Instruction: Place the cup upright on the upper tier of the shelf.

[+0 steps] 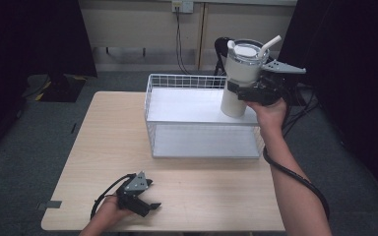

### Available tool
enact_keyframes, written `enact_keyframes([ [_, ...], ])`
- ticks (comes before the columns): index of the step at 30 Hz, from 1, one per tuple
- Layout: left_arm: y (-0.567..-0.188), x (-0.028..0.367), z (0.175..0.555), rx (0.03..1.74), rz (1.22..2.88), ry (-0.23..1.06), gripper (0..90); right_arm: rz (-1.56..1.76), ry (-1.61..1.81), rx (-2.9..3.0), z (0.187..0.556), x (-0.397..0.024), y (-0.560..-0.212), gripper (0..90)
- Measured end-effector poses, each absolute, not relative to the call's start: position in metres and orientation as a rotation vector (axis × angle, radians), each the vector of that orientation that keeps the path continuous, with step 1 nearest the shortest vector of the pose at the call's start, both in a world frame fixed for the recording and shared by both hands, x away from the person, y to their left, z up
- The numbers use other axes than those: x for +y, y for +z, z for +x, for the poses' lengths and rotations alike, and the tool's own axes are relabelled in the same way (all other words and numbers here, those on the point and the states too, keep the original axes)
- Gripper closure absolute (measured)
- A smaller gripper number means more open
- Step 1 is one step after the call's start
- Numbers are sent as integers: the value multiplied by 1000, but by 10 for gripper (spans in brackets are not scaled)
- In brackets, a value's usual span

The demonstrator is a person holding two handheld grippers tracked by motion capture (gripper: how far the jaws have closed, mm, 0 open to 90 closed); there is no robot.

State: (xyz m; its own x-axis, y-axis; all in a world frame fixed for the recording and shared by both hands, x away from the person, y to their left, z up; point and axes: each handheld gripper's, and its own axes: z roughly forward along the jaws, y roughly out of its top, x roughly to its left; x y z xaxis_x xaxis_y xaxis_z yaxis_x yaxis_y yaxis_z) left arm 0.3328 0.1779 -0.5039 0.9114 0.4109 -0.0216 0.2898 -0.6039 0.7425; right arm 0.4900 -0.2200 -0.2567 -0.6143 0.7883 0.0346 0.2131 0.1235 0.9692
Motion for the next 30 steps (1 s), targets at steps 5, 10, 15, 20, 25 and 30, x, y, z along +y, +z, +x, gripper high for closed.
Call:
enact_keyframes([
  [5,-504,178,333,496,2258,191,130,955,1508,1915,489,-220,-257,86],
  [10,-504,178,333,495,2258,192,131,955,1508,1915,489,-220,-257,83],
  [15,-504,178,333,496,2258,192,131,952,1512,1914,489,-221,-258,81],
  [20,-504,178,333,496,2259,192,130,959,1504,1920,488,-221,-258,80],
  [25,-504,178,333,497,2259,192,131,958,1506,1927,487,-222,-262,82],
  [30,-504,178,333,496,2258,192,130,950,1505,1927,486,-223,-264,84],
])
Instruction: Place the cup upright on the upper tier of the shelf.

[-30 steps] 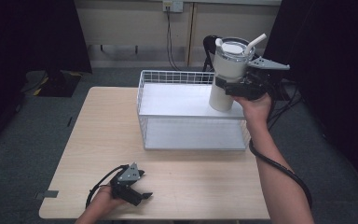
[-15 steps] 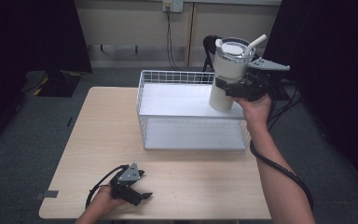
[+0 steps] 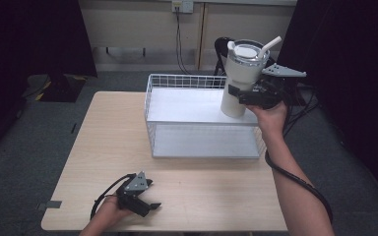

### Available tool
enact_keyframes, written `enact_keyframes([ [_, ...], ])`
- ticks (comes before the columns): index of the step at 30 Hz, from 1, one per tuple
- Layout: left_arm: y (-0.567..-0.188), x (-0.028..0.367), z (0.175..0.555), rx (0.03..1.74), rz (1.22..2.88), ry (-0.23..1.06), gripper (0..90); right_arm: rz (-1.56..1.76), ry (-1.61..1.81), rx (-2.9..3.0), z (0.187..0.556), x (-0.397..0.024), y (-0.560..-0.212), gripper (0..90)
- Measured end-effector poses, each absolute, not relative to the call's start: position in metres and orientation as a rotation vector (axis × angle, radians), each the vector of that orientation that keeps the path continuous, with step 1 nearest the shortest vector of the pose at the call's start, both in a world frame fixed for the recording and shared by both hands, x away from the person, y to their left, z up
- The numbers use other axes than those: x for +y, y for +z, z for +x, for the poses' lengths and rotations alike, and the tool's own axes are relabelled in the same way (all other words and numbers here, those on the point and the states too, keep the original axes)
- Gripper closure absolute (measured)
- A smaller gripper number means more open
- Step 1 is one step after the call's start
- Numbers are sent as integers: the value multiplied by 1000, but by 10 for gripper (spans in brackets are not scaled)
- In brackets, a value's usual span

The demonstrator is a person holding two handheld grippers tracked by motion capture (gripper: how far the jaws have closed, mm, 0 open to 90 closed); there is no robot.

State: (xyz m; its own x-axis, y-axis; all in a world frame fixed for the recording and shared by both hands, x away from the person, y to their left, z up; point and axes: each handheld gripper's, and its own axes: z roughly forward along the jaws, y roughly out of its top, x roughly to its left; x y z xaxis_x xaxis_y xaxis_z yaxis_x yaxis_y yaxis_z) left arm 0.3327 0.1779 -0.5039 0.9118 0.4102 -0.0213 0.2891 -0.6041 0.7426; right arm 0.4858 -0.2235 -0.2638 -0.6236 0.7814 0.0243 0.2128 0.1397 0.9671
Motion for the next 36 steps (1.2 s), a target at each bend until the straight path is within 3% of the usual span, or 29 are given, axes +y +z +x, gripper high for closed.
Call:
enact_keyframes([
  [20,-504,178,333,498,2256,194,130,952,1474,1975,481,-229,-272,93],
  [36,-504,178,333,497,2255,195,130,922,1454,2016,456,-250,-278,127],
])
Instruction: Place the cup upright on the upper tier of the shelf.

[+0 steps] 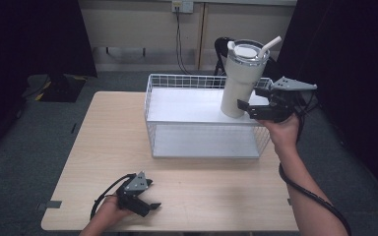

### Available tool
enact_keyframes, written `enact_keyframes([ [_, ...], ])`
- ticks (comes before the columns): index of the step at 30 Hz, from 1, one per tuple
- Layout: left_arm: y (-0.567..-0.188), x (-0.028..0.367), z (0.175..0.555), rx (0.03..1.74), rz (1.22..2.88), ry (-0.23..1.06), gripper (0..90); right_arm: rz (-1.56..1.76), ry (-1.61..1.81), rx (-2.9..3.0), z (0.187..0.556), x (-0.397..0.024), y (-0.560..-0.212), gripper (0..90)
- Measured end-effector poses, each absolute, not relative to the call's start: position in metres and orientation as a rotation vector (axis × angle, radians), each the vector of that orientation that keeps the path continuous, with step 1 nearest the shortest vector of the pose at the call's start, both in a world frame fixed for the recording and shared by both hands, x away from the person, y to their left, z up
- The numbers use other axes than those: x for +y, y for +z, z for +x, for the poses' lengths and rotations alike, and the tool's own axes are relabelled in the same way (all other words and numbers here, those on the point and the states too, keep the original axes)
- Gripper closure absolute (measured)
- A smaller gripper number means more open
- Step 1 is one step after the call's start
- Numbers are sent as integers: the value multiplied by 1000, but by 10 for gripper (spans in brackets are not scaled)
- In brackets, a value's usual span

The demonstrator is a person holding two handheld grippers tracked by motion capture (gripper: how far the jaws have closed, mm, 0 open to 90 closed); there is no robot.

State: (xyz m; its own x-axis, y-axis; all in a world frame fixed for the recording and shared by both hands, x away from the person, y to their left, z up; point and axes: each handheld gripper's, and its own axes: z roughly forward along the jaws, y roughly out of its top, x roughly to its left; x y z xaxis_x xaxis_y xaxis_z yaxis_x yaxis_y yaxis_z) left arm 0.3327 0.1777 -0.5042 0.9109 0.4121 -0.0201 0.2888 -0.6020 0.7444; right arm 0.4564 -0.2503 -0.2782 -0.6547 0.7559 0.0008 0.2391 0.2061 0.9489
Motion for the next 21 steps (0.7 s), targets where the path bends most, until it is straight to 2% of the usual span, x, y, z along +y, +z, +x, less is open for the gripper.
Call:
enact_keyframes([
  [21,-504,178,333,500,2255,190,131,821,1519,2079,413,-264,-291,136],
])
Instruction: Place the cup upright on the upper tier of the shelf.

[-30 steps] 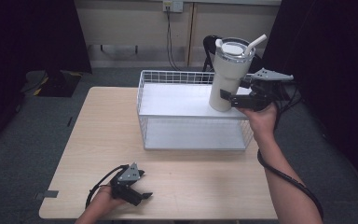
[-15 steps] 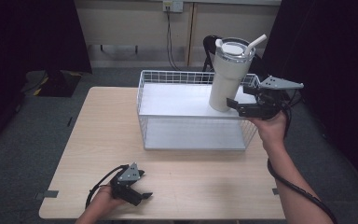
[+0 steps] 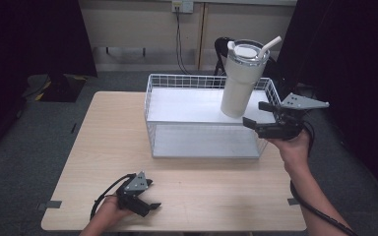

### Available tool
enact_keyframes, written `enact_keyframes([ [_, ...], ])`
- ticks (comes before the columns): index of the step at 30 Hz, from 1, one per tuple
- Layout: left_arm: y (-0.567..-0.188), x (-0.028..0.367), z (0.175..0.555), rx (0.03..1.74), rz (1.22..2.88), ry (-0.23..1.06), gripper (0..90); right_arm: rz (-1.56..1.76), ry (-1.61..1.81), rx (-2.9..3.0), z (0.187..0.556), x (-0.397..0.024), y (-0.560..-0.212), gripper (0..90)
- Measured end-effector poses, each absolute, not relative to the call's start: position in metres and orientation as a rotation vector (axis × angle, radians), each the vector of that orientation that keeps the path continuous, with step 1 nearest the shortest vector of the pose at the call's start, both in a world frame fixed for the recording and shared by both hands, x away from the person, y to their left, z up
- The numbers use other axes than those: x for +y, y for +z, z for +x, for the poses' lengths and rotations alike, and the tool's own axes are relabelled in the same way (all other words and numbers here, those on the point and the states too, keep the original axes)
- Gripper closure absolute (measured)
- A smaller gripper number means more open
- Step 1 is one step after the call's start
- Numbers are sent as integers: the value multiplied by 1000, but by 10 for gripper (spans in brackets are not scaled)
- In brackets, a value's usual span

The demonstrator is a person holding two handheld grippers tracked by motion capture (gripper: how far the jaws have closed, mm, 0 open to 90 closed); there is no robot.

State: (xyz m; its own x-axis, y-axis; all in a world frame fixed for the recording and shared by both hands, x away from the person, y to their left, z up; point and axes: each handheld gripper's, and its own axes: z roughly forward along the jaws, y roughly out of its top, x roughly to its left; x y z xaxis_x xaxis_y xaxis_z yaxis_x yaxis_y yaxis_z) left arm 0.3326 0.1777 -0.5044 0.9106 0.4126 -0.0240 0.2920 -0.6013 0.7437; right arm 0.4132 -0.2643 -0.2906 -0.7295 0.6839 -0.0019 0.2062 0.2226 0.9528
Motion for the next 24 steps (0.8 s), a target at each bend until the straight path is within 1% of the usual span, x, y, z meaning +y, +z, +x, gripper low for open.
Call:
enact_keyframes([
  [11,-504,178,333,501,2256,191,131,781,1532,2115,389,-265,-314,134],
  [24,-504,178,333,500,2256,191,130,793,1511,2161,371,-265,-358,135],
])
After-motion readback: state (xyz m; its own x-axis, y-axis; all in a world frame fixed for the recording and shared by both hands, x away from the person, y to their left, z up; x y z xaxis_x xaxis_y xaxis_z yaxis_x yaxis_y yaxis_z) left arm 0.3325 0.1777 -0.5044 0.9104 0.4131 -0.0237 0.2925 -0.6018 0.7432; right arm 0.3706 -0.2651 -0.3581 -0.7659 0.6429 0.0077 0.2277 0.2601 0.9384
